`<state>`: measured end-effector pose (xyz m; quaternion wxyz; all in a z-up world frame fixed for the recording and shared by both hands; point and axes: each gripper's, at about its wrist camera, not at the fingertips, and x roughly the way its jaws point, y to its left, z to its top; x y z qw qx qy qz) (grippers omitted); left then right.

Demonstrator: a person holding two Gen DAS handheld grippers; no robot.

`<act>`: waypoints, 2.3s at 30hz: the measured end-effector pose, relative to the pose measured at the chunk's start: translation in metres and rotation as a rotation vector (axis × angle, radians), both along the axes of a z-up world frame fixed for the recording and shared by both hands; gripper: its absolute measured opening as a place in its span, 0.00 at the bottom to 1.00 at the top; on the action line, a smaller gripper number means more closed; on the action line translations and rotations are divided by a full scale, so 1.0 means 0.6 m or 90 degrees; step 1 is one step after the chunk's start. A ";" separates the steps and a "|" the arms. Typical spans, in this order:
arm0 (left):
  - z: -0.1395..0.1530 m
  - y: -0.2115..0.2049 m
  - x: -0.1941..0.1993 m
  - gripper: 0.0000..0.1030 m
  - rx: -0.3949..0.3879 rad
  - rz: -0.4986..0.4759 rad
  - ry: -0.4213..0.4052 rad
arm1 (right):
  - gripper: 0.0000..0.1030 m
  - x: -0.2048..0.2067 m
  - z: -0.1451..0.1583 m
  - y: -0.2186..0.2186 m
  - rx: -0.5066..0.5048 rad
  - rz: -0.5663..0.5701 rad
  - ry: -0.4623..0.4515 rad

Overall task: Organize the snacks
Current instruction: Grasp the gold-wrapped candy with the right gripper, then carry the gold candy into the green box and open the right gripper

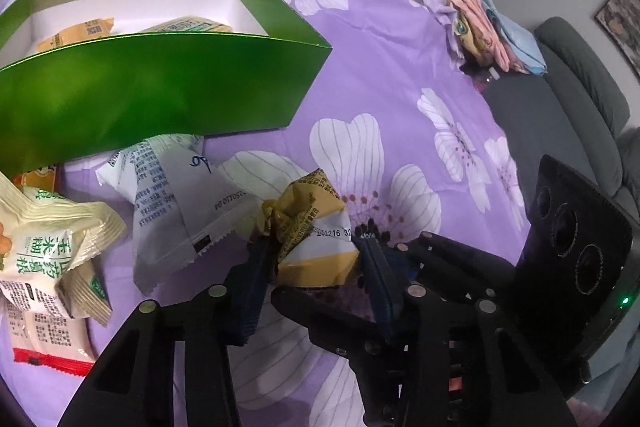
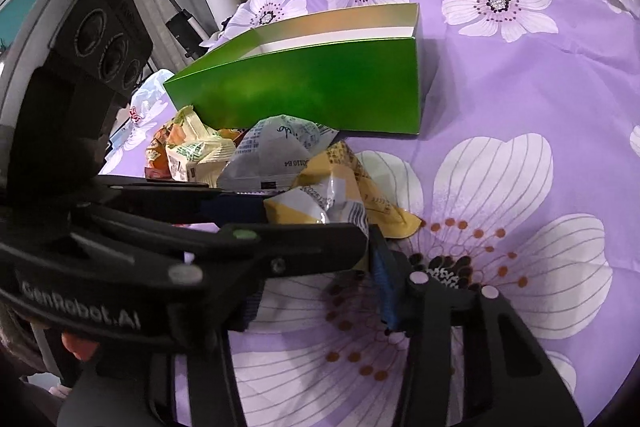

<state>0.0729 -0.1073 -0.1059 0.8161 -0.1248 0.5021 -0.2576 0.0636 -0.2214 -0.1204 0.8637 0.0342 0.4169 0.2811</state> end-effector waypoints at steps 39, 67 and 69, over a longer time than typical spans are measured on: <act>0.188 0.050 -0.039 0.41 0.003 0.025 -0.205 | 0.36 -0.036 0.185 0.064 -0.023 0.035 -0.189; 0.130 0.142 0.126 0.41 0.008 0.095 -0.165 | 0.37 0.134 0.147 0.152 -0.027 0.093 -0.162; 0.121 0.145 0.135 0.41 0.006 0.099 -0.155 | 0.37 0.143 0.138 0.157 -0.029 0.094 -0.151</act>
